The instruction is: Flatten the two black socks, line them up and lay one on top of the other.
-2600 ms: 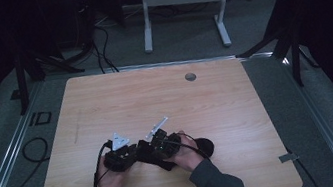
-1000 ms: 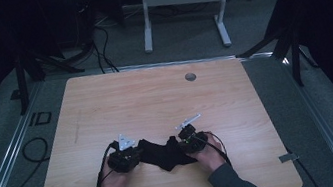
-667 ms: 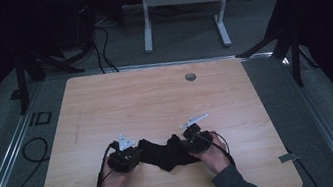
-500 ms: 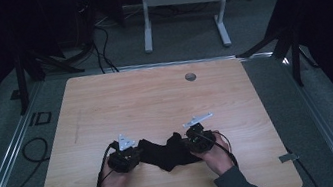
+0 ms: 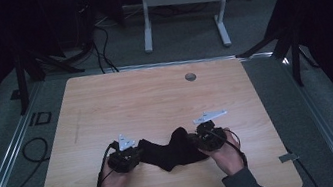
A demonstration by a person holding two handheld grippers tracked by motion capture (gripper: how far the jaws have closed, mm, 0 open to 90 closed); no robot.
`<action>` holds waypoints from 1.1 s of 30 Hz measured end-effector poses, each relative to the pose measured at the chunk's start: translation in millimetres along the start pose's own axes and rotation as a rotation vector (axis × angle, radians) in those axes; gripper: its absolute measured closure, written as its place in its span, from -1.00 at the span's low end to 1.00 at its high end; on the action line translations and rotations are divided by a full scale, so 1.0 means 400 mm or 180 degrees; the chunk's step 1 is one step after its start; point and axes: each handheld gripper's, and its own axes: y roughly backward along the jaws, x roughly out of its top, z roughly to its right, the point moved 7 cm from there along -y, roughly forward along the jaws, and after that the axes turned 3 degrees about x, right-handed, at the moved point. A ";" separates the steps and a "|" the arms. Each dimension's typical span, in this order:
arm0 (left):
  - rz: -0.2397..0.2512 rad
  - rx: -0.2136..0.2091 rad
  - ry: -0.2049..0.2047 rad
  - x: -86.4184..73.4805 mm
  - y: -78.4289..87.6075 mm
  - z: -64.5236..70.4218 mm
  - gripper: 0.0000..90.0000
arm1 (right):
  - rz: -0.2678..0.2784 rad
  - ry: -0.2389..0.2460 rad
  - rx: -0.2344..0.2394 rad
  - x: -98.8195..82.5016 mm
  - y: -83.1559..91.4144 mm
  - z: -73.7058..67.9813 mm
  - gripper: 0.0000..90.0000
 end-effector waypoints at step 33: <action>0.0004 0.0012 -0.0009 -0.002 0.001 0.000 0.70 | 0.0041 -0.0212 -0.0308 -0.070 0.077 0.099 0.91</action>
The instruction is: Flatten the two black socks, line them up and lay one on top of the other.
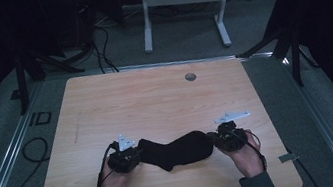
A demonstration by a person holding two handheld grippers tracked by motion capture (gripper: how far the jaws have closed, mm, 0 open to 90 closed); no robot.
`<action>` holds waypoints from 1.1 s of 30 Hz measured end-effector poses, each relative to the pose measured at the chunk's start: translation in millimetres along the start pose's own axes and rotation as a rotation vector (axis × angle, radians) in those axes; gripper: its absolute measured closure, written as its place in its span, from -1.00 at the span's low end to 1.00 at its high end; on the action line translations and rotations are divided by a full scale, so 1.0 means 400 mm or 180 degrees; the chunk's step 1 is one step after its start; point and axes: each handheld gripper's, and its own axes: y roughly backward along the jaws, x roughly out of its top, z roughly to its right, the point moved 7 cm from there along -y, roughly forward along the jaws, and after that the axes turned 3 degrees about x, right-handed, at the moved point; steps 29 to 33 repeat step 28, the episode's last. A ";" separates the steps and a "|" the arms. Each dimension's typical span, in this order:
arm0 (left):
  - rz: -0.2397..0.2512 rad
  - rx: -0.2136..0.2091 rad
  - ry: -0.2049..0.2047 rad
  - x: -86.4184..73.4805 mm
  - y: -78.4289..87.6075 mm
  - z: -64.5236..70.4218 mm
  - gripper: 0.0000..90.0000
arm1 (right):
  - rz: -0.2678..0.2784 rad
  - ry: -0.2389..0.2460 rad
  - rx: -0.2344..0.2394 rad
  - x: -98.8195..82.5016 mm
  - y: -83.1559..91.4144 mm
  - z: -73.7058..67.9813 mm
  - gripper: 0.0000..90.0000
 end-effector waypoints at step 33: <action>0.0289 -0.0087 0.0132 0.024 0.035 -0.014 0.46 | 0.0075 -0.0337 -0.0378 -0.048 -0.052 0.150 0.05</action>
